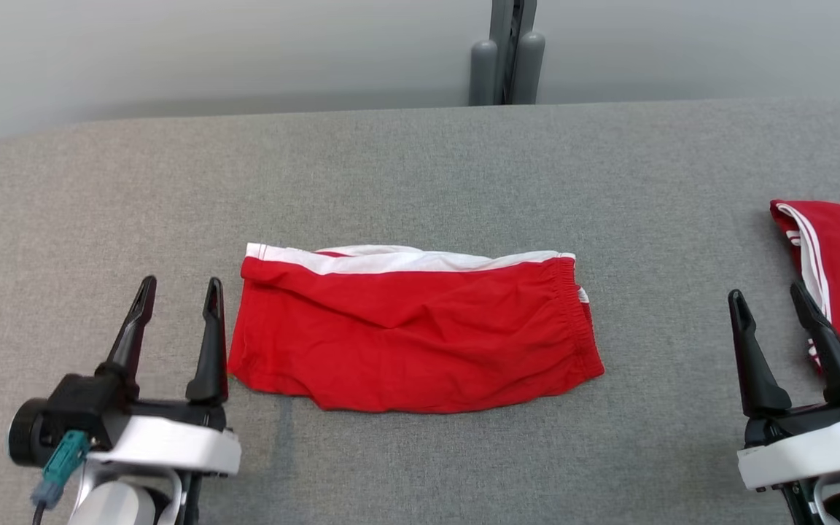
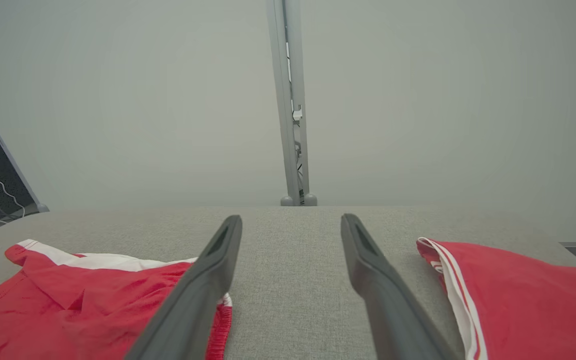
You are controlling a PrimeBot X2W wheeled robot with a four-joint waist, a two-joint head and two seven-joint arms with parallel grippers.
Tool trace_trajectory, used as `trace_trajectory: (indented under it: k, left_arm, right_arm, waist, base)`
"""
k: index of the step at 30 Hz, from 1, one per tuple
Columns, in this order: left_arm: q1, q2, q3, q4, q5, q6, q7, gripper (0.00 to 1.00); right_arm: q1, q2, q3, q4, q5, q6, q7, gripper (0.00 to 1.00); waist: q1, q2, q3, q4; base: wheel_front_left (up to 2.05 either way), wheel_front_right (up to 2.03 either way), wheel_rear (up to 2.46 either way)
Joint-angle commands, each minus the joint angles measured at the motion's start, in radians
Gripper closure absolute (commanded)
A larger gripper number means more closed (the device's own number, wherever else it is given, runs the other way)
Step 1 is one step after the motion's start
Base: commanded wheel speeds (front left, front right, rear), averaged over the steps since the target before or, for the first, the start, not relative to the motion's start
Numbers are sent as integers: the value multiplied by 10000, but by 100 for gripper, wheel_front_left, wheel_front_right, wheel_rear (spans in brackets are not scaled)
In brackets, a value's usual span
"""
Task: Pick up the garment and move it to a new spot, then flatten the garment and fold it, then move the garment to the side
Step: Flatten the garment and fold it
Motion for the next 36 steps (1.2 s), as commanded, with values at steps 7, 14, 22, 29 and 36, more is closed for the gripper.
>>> trace_trajectory:
  k: [7,14,22,29,36]
  left_arm:
    - [764,491,73,-438,389,335,127,0]
    - [938,577,73,-660,302,441,286,0]
    - [686,651,58,-761,273,451,424,0]
    - [254,546,-87,-706,302,348,382,0]
    - [-39,308,-105,-501,221,304,212,0]
  right_arm:
    - [267,-16,-137,-85,-135,3,114,0]
    - [321,22,-257,-206,-88,3,200,0]
    - [-229,-170,-60,-26,81,3,262,0]
    - [-1414,-374,1001,1215,363,3,371,0]
    - [-2664,-252,2344,3218,864,3,441,0]
  waist:
    - [0,-1,-247,-29]
    - [0,-1,-224,64]
    - [0,-1,35,265]
    - [0,-1,503,801]
    - [0,-1,839,1178]
  base:
    - [0,0,0]
    - [0,0,0]
    - [0,0,0]
    - [0,0,0]
    - [0,0,0]
